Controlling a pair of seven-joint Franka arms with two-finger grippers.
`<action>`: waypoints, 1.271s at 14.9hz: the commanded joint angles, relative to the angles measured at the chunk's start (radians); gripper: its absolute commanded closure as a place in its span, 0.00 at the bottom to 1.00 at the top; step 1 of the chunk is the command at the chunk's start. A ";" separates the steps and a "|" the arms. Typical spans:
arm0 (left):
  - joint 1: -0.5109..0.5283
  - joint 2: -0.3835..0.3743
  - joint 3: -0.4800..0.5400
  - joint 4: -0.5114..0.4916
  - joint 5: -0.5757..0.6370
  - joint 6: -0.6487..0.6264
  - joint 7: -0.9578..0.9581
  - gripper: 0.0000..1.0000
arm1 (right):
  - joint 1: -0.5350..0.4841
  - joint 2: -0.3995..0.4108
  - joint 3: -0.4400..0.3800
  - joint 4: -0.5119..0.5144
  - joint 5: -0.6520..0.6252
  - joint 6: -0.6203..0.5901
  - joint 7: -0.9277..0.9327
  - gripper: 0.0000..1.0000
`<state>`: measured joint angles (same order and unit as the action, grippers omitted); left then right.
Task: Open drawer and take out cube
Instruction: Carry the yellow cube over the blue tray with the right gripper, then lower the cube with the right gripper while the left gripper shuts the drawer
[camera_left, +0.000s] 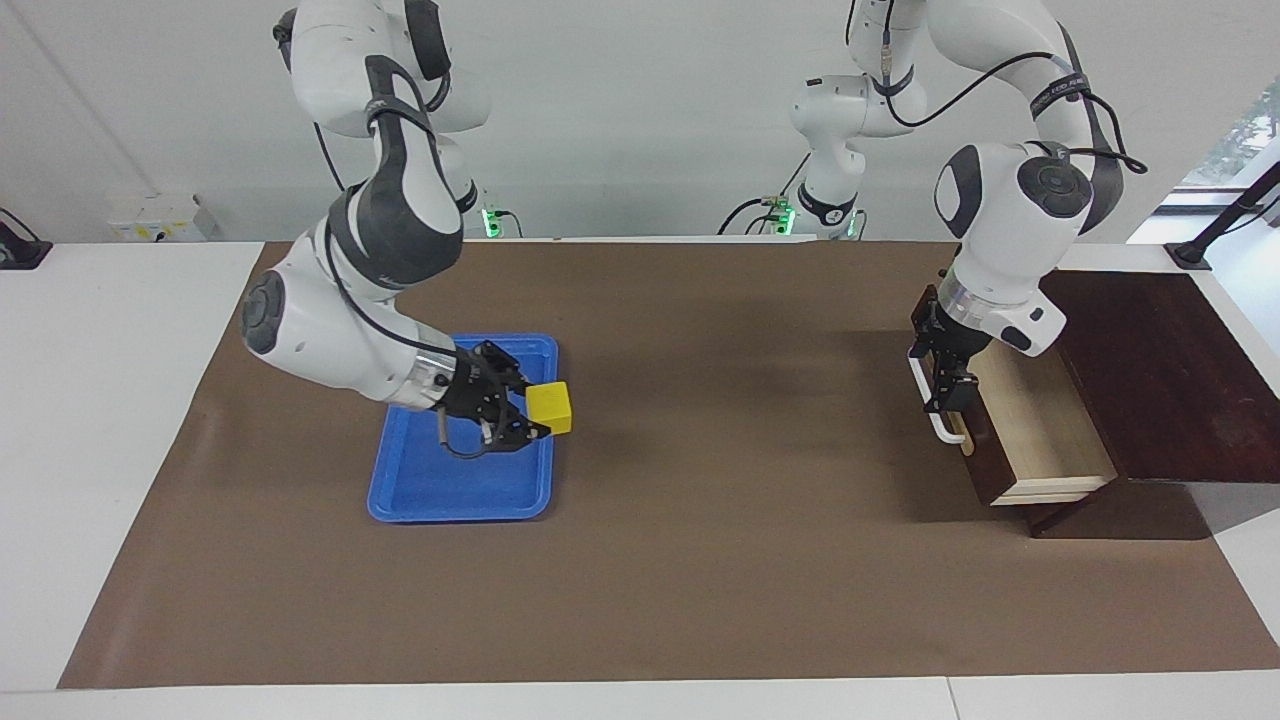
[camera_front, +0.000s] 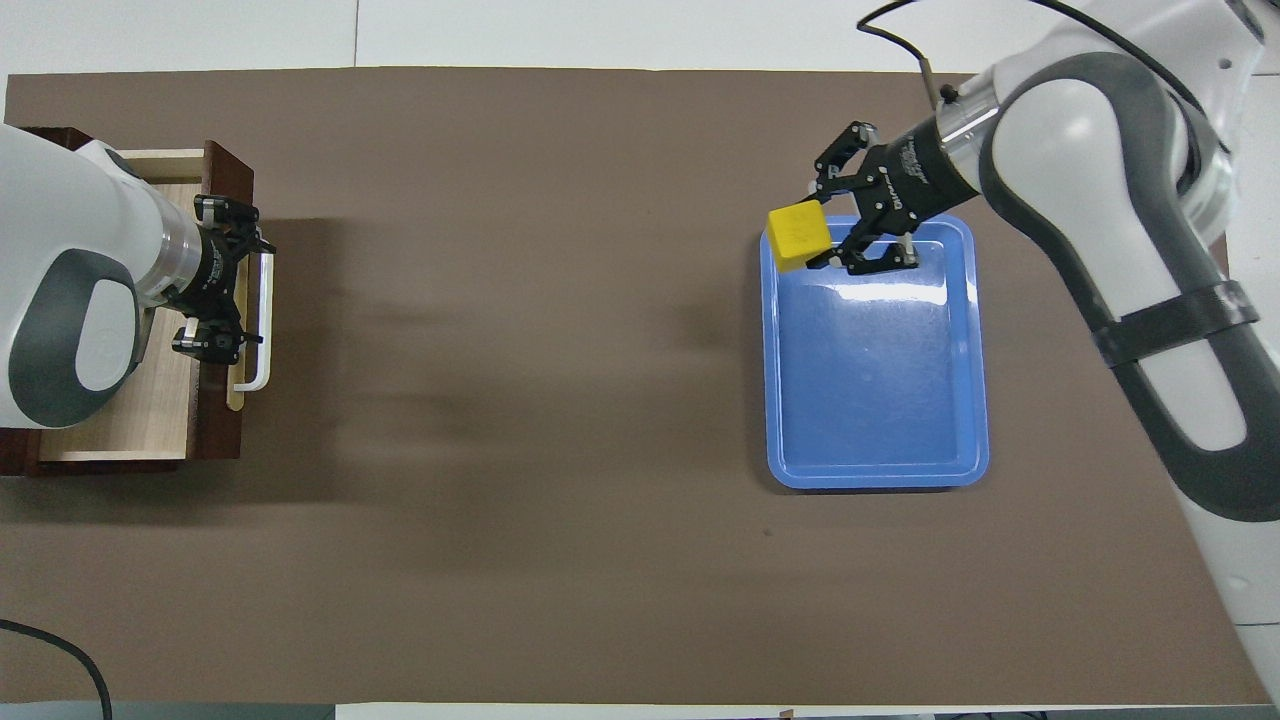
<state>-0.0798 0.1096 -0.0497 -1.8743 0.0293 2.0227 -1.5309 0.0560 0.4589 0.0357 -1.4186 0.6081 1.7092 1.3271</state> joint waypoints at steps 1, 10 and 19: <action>0.055 -0.028 -0.007 -0.048 0.032 0.060 0.093 0.00 | -0.100 -0.127 0.010 -0.232 -0.008 0.026 -0.182 1.00; 0.259 -0.007 -0.009 -0.023 0.113 0.125 0.360 0.00 | -0.212 -0.169 0.001 -0.519 0.012 0.199 -0.477 1.00; 0.097 -0.021 -0.025 0.142 0.100 -0.046 0.446 0.00 | -0.157 -0.148 0.001 -0.605 0.162 0.334 -0.477 1.00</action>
<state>0.0725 0.1030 -0.0771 -1.8079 0.1253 2.0855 -1.1081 -0.1088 0.3258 0.0333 -1.9713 0.7380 1.9978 0.8693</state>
